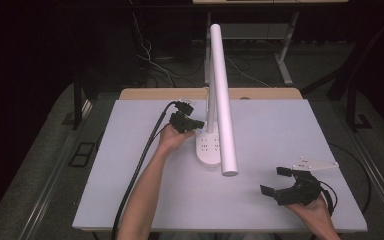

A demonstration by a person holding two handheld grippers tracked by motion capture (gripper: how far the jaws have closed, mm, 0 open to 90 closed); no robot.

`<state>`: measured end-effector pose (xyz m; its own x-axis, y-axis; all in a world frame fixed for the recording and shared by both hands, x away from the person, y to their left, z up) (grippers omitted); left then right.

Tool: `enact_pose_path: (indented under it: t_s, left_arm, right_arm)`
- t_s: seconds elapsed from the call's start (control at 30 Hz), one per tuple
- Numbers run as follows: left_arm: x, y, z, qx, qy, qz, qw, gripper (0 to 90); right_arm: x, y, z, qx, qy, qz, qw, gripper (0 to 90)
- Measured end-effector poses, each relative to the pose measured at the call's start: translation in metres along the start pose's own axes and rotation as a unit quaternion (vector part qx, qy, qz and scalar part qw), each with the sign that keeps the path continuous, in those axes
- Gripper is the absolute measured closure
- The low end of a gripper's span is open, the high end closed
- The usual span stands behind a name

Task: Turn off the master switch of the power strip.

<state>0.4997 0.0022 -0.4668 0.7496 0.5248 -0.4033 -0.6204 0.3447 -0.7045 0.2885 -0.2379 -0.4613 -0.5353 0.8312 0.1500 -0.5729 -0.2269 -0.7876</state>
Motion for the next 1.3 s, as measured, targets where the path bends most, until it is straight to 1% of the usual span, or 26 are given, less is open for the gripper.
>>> enact_pose_path:
  t_s: [0.03, 0.07, 0.1, 0.13, 0.17, 0.2, 0.23, 0.27, 0.3, 0.33, 0.37, 0.4, 0.47, 0.6, 0.7, 0.8, 0.83, 0.93, 0.97, 1.0, 1.07, 1.17, 1.2, 1.23, 1.27, 1.3]
  left_arm:
    - [0.002, 0.002, 0.001, 0.013, -0.001, -0.011, 0.9999, 89.6]
    - [0.002, 0.003, 0.0, 0.015, -0.001, -0.012, 0.9998, 89.6]
    - [0.001, 0.002, -0.002, 0.002, -0.003, 0.0, 1.0, 89.6]
    - [0.001, 0.003, -0.002, 0.005, -0.003, -0.001, 1.0, 89.6]
    - [0.003, 0.005, 0.0, 0.017, -0.003, -0.01, 0.9998, 89.6]
    - [0.003, 0.005, -0.002, 0.006, -0.003, 0.001, 1.0, 89.6]
    - [0.003, 0.005, -0.002, 0.006, -0.003, 0.001, 1.0, 89.6]
    - [0.004, 0.007, 0.0, 0.017, -0.002, -0.006, 0.9998, 89.6]
    - [0.004, 0.007, -0.001, 0.009, -0.003, 0.002, 1.0, 89.6]
    - [0.003, 0.008, -0.001, 0.007, 0.001, 0.004, 1.0, 89.6]
    - [0.005, 0.009, -0.001, 0.01, 0.006, 0.0, 0.9999, 89.6]
    - [0.004, 0.009, -0.002, -0.001, 0.01, 0.012, 0.9999, 89.6]
    - [0.003, 0.008, -0.004, -0.02, 0.017, 0.027, 0.9993, 89.6]
    - [0.004, 0.008, -0.004, -0.02, 0.017, 0.03, 0.9992, 89.8]
    - [0.004, 0.01, -0.004, -0.014, 0.029, 0.037, 0.9988, 89.9]
    - [0.007, 0.012, -0.002, -0.022, 0.036, 0.051, 0.9978, 90.0]
    - [0.007, 0.012, -0.002, -0.024, 0.035, 0.048, 0.998, 90.0]
    - [0.005, 0.012, -0.003, -0.016, 0.026, 0.039, 0.9988, 90.0]
    - [0.006, 0.012, -0.003, -0.015, 0.026, 0.042, 0.9987, 90.0]
    - [0.005, 0.012, -0.003, -0.017, 0.029, 0.051, 0.9981, 90.0]
    - [0.006, 0.012, -0.003, -0.017, 0.032, 0.059, 0.9976, 90.0]
    - [0.006, 0.011, -0.003, -0.011, 0.026, 0.059, 0.9979, 90.0]
    - [0.006, 0.011, -0.004, -0.013, 0.024, 0.059, 0.9979, 90.0]
    - [0.005, 0.01, -0.004, -0.009, 0.023, 0.058, 0.998, 90.0]
    - [0.006, 0.011, -0.002, 0.008, 0.019, 0.047, 0.9987, 90.0]
    - [0.006, 0.011, -0.003, 0.012, 0.016, 0.046, 0.9987, 90.0]
  right_arm:
    - [0.0, 0.0, 0.0, -0.001, 0.0, 0.001, 1.0, 0.1]
    - [0.0, -0.001, 0.0, -0.003, 0.001, -0.001, 1.0, 0.1]
    - [-0.001, -0.001, 0.001, -0.004, 0.001, -0.003, 1.0, 0.1]
    - [-0.001, -0.001, 0.001, -0.004, 0.002, -0.004, 1.0, 0.1]
    - [-0.001, -0.001, 0.001, -0.004, 0.002, -0.004, 1.0, 0.1]
    - [-0.001, -0.001, 0.0, -0.004, 0.002, -0.004, 1.0, 0.1]
    - [-0.001, -0.001, 0.0, -0.004, 0.002, -0.004, 1.0, 0.1]
    - [-0.001, -0.001, 0.0, -0.004, 0.002, -0.003, 1.0, 0.1]
    - [-0.001, -0.001, 0.0, -0.004, 0.002, -0.003, 1.0, 0.1]
    - [-0.001, -0.001, 0.0, -0.003, 0.002, -0.002, 1.0, 0.1]
    - [-0.001, -0.001, 0.0, -0.003, 0.002, -0.002, 1.0, 0.1]
    - [-0.001, 0.0, 0.0, -0.003, 0.002, -0.003, 1.0, 0.1]
    - [-0.001, -0.001, 0.0, -0.003, 0.002, -0.003, 1.0, 0.1]
    - [-0.002, 0.0, 0.0, -0.003, 0.003, -0.003, 1.0, 0.1]
    - [-0.002, 0.0, 0.0, -0.003, 0.003, -0.003, 1.0, 0.1]
    - [-0.002, 0.0, 0.001, -0.003, 0.002, -0.005, 1.0, 0.1]
    - [-0.002, 0.0, 0.001, -0.004, 0.002, -0.006, 1.0, 0.1]
    - [-0.002, 0.0, 0.001, -0.006, 0.002, -0.008, 1.0, 0.1]
    - [-0.003, 0.0, 0.002, -0.005, 0.002, -0.008, 1.0, 0.1]
    - [-0.003, 0.0, 0.002, -0.005, 0.002, -0.008, 1.0, 0.1]
    - [-0.003, 0.0, 0.002, -0.005, 0.002, -0.011, 0.9999, 0.1]
    - [-0.004, 0.001, 0.003, -0.004, 0.003, -0.01, 0.9999, 0.1]
    - [-0.004, 0.001, 0.003, -0.004, 0.003, -0.01, 0.9999, 0.1]
    - [-0.004, 0.001, 0.003, -0.004, 0.003, -0.012, 0.9999, 0.1]
    - [-0.004, 0.001, 0.003, -0.004, 0.003, -0.012, 0.9999, 0.1]
    - [-0.004, 0.0, 0.003, -0.006, 0.003, -0.012, 0.9999, 0.1]
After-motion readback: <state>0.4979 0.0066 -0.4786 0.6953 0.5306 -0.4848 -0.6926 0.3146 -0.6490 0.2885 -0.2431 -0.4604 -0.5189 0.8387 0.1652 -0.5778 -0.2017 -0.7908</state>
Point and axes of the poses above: each handheld gripper's, and its own axes: z roughly backward along the jaws, y roughly out of its underside, x roughly to its left, the point moved 8 cm from there along -z, roughly forward along the jaws, and after that the axes turned 12 degrees about y, right-handed, at the moved point
